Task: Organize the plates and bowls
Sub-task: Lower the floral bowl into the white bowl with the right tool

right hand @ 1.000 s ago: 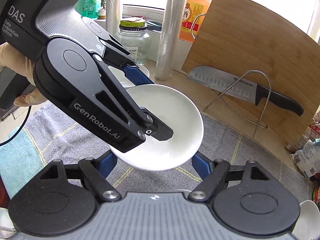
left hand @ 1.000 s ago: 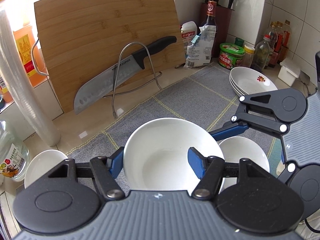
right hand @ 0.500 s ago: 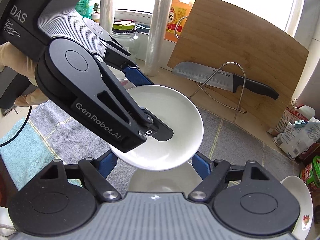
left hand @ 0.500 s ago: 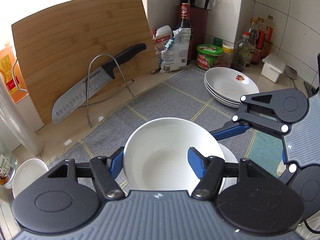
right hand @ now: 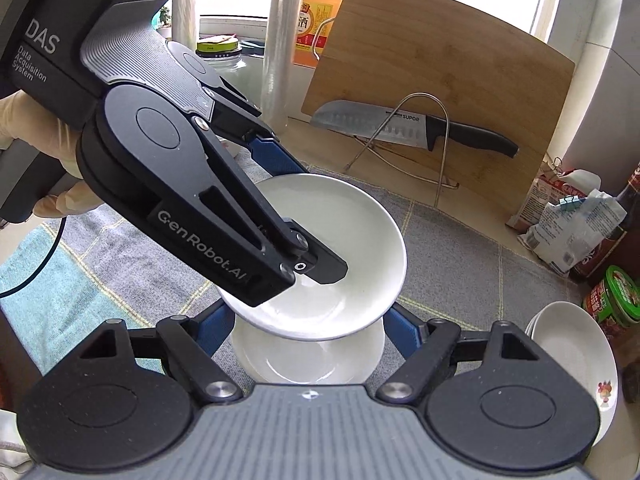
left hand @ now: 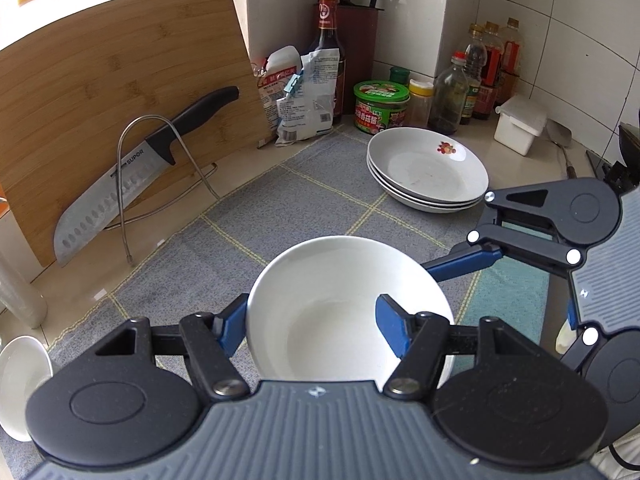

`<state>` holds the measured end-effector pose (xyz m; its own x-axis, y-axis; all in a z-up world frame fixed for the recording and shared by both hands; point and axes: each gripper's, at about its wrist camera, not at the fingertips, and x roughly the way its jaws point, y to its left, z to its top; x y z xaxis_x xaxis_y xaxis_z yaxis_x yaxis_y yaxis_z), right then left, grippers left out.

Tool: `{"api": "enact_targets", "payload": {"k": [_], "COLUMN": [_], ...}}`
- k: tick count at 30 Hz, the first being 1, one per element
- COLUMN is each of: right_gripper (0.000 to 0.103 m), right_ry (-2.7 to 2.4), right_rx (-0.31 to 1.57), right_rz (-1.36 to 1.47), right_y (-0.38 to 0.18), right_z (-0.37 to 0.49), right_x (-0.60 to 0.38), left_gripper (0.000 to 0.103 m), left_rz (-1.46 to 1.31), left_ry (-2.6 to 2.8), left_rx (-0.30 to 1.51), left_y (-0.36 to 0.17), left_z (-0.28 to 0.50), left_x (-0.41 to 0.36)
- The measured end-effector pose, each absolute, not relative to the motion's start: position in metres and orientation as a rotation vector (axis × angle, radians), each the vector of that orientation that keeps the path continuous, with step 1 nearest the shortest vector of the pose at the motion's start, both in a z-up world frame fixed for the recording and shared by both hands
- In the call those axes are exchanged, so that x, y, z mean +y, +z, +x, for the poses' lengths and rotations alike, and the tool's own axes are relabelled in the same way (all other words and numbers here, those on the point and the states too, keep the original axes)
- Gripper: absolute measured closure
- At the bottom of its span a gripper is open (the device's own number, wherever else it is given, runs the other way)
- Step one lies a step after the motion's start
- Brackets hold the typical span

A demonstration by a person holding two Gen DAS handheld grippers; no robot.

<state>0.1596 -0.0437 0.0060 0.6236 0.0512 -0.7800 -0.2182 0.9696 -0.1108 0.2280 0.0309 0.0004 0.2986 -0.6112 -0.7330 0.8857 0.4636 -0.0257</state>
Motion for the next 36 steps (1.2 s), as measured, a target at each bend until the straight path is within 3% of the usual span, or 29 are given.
{"api": "enact_targets", "payload": {"k": [36], "right_gripper": [0.018], "right_ry": [0.166], "right_rx": [0.974], "right_rz": [-0.133], "right_y": [-0.020], "right_z": [0.155], "right_x": [-0.057], "left_gripper": [0.037], "left_rz": [0.421], "left_ry": [-1.060], "left_rx": [0.827], "left_y": [-0.028], "left_z": [0.223], "left_x": [0.016]}}
